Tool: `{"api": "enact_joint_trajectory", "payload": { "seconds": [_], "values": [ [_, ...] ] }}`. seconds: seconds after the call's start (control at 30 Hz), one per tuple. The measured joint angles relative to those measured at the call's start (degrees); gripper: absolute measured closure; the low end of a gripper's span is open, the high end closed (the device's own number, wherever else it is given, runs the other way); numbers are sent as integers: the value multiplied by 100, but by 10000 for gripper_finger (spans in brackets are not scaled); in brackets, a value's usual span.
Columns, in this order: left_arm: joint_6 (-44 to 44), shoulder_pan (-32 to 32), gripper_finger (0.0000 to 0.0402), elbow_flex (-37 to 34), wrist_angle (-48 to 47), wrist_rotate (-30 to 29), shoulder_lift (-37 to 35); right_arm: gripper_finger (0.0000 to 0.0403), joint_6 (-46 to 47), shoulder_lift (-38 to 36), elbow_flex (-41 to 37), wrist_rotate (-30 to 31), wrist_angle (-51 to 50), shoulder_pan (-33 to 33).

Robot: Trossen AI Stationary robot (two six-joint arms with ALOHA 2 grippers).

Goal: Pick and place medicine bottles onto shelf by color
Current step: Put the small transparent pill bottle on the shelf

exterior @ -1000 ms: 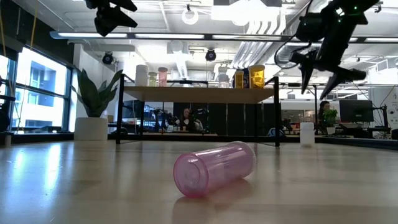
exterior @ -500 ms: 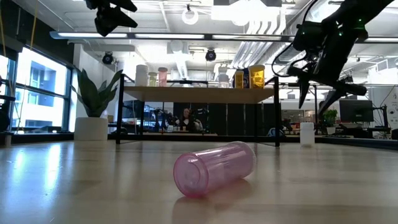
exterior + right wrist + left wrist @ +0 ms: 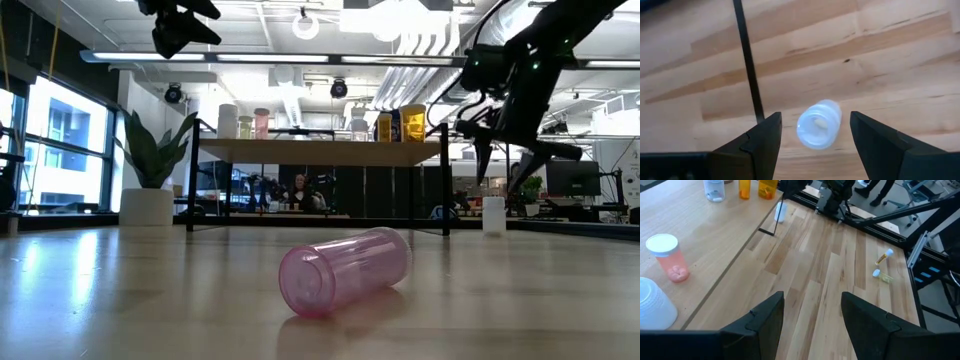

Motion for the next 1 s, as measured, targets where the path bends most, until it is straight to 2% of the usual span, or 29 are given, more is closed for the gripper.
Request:
{"api": "enact_joint_trajectory", "payload": {
  "seconds": [0.23, 0.67, 1.0],
  "values": [
    [-2, 0, 216, 0, 0, -4, 0, 176, -58, 347, 0, -230, 124, -2],
    [-2, 1, 216, 0, 0, -44, 1, 181, -88, 743, 2, -238, 20, -2],
    [-2, 1, 216, 0, -1, -44, 0, 284, -100, 737, 17, -237, 22, -4]
  ]
}}
